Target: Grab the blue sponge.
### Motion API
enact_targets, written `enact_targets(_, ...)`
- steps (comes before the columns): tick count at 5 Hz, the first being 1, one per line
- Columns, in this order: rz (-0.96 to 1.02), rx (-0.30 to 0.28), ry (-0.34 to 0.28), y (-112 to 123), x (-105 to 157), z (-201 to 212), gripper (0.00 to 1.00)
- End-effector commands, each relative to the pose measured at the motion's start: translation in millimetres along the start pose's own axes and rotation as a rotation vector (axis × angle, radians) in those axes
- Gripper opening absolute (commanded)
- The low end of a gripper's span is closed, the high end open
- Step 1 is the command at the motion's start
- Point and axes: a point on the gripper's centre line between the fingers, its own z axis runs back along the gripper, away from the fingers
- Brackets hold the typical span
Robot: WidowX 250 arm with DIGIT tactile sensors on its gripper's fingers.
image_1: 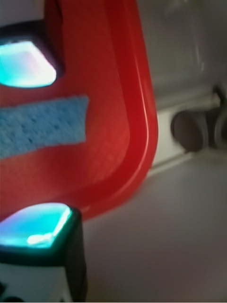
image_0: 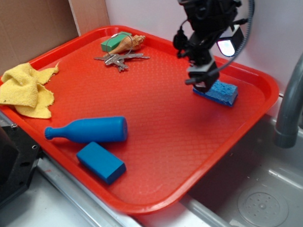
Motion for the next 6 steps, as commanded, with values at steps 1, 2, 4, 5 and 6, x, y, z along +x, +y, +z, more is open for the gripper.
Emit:
enact_targets(1,-0.03,-0.009,0.044,-10,10,5,1.0)
enact_targets(2,-0.036,-0.001,0.131,-20,7,-13,1.0)
enact_targets(4,0.003,-0.014,0.251,-26,3,-47,0.24)
enact_targets(5,0.071,0.005,0.226,-26,7,-26,0.0)
enact_targets(6,0.133,0.075,0.154,-31,11,16,0.0)
